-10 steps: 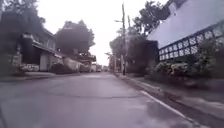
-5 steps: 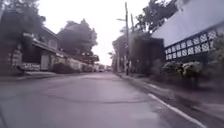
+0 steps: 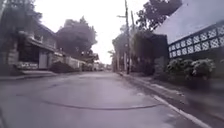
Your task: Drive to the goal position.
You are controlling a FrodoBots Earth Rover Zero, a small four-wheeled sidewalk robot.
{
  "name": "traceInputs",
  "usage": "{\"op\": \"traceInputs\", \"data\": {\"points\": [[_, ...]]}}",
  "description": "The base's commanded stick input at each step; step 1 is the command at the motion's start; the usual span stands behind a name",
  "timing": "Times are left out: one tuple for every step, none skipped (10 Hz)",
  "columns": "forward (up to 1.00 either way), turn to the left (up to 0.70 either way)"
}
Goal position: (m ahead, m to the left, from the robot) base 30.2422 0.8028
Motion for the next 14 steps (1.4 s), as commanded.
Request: {"op": "traceInputs", "data": {"points": [[0.70,0.00],[0.70,0.00],[0.70,-0.13],[0.70,-0.29],[0.70,-0.35],[0.70,-0.26],[0.70,-0.09],[0.70,0.00],[0.70,0.00],[0.70,0.00],[0.70,0.00],[0.70,0.00],[0.70,0.00],[0.70,0.00]]}}
